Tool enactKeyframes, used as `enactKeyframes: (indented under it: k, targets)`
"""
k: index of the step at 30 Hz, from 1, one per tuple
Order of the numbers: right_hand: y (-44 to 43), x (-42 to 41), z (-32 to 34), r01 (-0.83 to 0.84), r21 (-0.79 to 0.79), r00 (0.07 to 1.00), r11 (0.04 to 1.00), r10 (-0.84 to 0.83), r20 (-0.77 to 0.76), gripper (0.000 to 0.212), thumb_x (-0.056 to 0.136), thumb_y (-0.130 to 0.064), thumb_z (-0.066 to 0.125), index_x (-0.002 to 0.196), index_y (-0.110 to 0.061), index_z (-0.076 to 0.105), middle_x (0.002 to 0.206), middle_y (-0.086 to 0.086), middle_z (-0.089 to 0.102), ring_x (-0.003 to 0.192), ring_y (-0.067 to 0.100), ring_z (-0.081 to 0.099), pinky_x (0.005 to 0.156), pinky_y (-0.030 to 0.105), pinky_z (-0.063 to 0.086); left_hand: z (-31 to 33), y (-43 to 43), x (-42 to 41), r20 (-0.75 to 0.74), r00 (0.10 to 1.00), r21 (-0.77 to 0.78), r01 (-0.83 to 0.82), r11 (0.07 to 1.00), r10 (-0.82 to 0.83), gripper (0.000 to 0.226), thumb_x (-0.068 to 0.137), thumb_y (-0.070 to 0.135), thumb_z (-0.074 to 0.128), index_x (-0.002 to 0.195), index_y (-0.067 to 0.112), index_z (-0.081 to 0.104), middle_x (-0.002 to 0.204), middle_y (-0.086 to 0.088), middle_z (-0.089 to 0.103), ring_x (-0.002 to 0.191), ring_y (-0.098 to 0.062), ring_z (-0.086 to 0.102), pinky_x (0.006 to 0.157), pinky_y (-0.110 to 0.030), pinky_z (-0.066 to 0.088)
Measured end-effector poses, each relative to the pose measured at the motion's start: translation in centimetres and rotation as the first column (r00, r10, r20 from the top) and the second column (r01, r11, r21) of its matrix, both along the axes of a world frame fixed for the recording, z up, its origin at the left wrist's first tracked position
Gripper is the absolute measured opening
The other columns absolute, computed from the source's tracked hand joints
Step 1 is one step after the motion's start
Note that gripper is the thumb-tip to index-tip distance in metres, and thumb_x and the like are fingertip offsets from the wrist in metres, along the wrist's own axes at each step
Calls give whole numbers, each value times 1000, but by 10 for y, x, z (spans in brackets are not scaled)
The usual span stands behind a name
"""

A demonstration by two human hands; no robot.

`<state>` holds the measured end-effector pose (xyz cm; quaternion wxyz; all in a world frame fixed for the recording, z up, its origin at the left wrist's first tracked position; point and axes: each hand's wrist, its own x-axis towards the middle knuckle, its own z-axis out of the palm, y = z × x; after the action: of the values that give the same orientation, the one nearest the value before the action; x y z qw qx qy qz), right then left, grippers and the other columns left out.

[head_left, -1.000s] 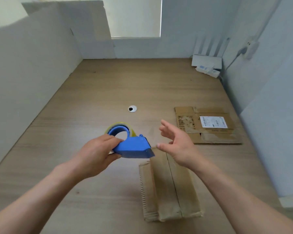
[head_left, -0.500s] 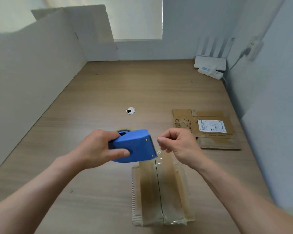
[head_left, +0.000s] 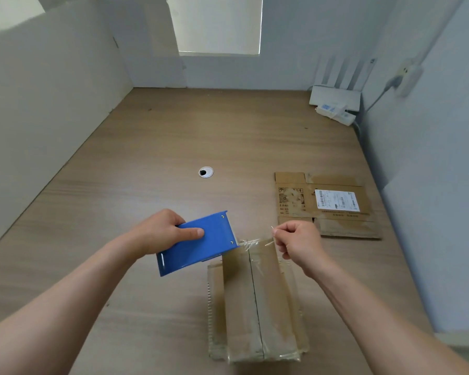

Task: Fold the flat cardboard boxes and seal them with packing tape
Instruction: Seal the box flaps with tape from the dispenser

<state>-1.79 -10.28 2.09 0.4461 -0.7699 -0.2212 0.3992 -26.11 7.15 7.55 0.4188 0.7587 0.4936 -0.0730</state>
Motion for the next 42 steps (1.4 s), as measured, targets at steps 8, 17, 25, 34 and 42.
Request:
enactKeyframes:
  k: [8,17,25,34,42]
  targets:
    - [0,-7,-17,48,-81,984,996,-33,175,23,86,-17,67,64,-9,69,51,-4,59,57,18,53,66,46,55,-7,1,9,-86,996,-3,3,1000,-3,53,83,58,71,82,5,70,74,-9,67,62,-20,55,61,-30,37]
    - [0,-10,-28,96,-90,979,991,-77,189,19,81,-16,66,64,-12,71,63,3,69,70,28,68,70,52,59,-4,0,23,-164,986,47,46,998,-38,49,82,59,69,75,11,60,72,-6,57,62,-21,49,60,-31,32]
    - [-8,-16,-46,319,-105,948,942,-316,45,80,83,-26,64,155,-19,30,147,11,51,120,26,60,106,48,47,-1,-2,30,-203,978,82,62,995,-44,50,81,60,70,76,12,58,72,-5,55,62,-20,48,59,-31,31]
    - [-12,-46,-44,-460,-422,479,781,618,623,75,95,-57,4,160,-21,10,168,-5,2,154,15,-11,126,39,9,-2,-1,29,-182,981,73,76,994,-62,50,81,59,70,76,11,60,72,-6,57,63,-21,49,59,-31,32]
    - [-14,-48,-43,-447,-448,456,775,628,631,64,103,-48,19,160,-22,9,168,-6,0,154,14,-11,126,39,7,-4,21,-21,-127,989,4,81,997,-79,50,73,60,74,67,13,60,63,-1,54,59,-20,46,59,-30,30]
